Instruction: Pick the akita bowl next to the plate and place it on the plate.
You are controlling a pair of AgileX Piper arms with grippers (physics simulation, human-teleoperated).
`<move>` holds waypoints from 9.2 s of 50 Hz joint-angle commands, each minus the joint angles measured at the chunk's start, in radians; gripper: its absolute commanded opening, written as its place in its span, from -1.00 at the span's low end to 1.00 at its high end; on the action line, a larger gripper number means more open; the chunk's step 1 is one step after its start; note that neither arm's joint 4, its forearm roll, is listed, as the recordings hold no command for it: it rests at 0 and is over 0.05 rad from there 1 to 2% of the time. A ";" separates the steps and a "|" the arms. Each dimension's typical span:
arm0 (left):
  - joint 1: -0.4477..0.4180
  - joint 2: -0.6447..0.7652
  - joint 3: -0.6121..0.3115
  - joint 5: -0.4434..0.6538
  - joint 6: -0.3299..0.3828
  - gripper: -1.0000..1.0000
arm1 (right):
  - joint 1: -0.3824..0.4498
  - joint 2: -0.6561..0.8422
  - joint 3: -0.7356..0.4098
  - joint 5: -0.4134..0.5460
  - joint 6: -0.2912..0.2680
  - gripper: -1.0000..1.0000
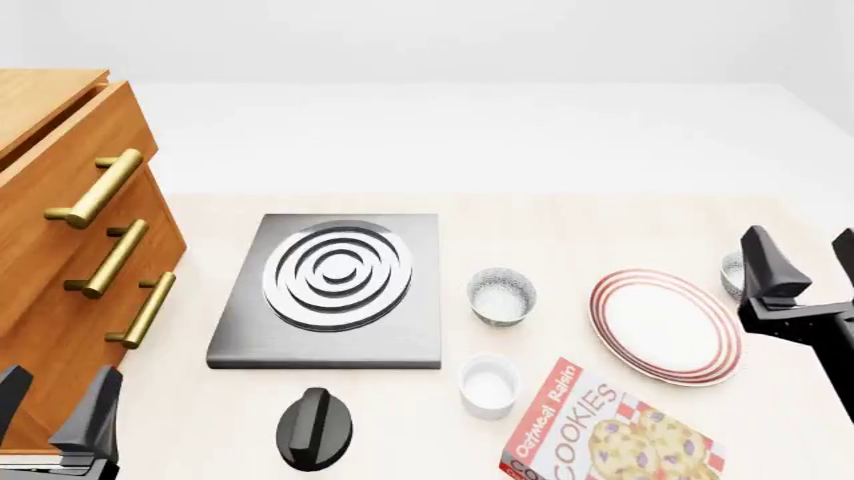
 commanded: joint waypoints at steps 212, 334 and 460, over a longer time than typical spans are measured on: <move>0.000 0.000 0.000 0.000 0.000 1.00 | -0.445 0.764 -0.296 -0.240 0.030 1.00; 0.000 0.000 0.000 0.000 0.000 1.00 | -0.459 1.140 -0.620 0.067 0.358 1.00; 0.000 0.000 0.000 0.000 0.000 1.00 | -0.449 1.396 -0.699 0.040 0.286 1.00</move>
